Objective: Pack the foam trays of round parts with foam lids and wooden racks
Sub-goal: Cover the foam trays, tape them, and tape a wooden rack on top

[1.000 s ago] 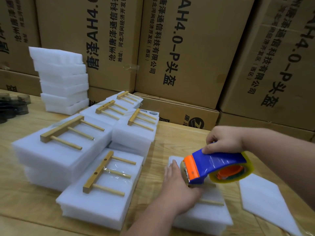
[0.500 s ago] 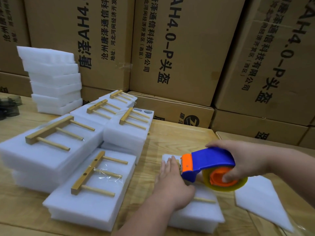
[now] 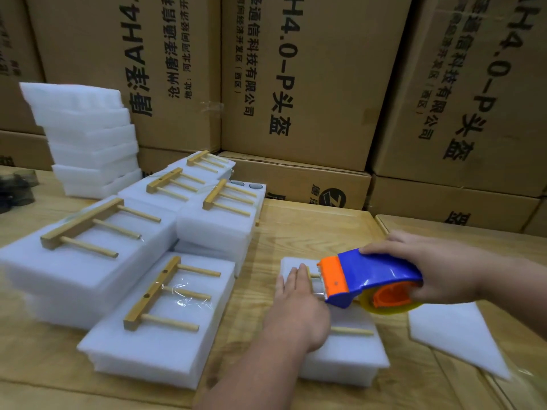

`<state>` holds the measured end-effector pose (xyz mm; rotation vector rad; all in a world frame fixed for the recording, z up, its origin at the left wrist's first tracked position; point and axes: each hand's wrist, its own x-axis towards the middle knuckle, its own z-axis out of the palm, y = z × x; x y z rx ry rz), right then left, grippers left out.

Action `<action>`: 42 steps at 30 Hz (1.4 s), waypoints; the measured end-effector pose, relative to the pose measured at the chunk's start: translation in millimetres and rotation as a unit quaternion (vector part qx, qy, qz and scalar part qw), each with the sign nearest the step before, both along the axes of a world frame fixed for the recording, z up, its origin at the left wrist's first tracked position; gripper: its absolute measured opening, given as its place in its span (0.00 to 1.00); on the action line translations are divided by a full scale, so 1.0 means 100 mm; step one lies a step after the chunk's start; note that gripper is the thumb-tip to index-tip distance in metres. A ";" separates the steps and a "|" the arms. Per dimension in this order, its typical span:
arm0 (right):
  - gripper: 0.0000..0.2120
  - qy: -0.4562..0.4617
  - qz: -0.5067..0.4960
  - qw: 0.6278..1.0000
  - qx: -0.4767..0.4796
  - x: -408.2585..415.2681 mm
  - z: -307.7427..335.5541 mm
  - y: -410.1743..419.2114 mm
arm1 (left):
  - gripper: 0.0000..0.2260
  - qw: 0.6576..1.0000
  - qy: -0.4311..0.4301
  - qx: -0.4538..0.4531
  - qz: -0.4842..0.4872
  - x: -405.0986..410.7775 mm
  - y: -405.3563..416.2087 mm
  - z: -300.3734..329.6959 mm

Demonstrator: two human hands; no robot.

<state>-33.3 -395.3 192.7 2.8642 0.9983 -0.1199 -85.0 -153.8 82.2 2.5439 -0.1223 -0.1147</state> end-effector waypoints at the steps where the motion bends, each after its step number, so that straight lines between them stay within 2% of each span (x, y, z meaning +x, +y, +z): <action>1: 0.42 -0.003 -0.002 1.000 0.002 0.00 -0.02 -0.04 | 0.29 1.000 0.002 -0.004 0.000 0.00 0.01 -0.01; 6: 0.45 -0.025 -0.046 0.999 0.006 -0.03 -0.02 -0.47 | 0.33 0.996 0.042 -0.073 0.036 0.01 0.01 -0.05; 13: 0.43 -0.008 -0.089 0.996 0.000 -0.13 -0.15 -0.85 | 0.34 0.995 0.081 -0.053 0.030 0.08 0.00 -0.05; 16: 0.43 0.005 -0.096 0.995 -0.009 -0.14 -0.25 -0.78 | 0.36 0.994 0.105 0.001 0.008 0.15 0.02 -0.01; 21: 0.46 0.025 -0.117 0.992 0.031 -0.17 -0.49 -0.78 | 0.38 0.991 0.108 0.079 0.013 0.15 -0.02 0.12; 24: 0.47 0.038 -0.137 0.988 0.058 -0.13 -0.54 -0.82 | 0.41 0.994 0.064 0.090 -0.002 0.04 -0.14 0.19; 28: 0.42 0.091 -0.132 0.983 0.095 -0.07 -0.46 -0.78 | 0.50 0.988 -0.027 0.130 -0.081 -0.02 -0.46 0.19; 31: 0.38 0.072 -0.142 0.984 0.085 -0.02 -0.45 -0.65 | 0.56 0.983 -0.025 0.165 -0.083 0.01 -0.64 0.17; 34: 0.39 0.038 -0.153 0.986 0.048 0.00 -0.52 -0.55 | 0.54 0.976 -0.011 0.207 -0.064 0.04 -0.71 0.12; 37: 0.43 0.010 -0.124 0.992 0.023 0.01 -0.48 -0.59 | 0.51 0.972 -0.007 0.230 -0.051 0.06 -0.75 0.09; 42: 0.45 -0.031 -0.103 0.994 0.020 0.02 -0.44 -0.76 | 0.48 0.966 0.002 0.252 -0.058 0.05 -0.74 0.08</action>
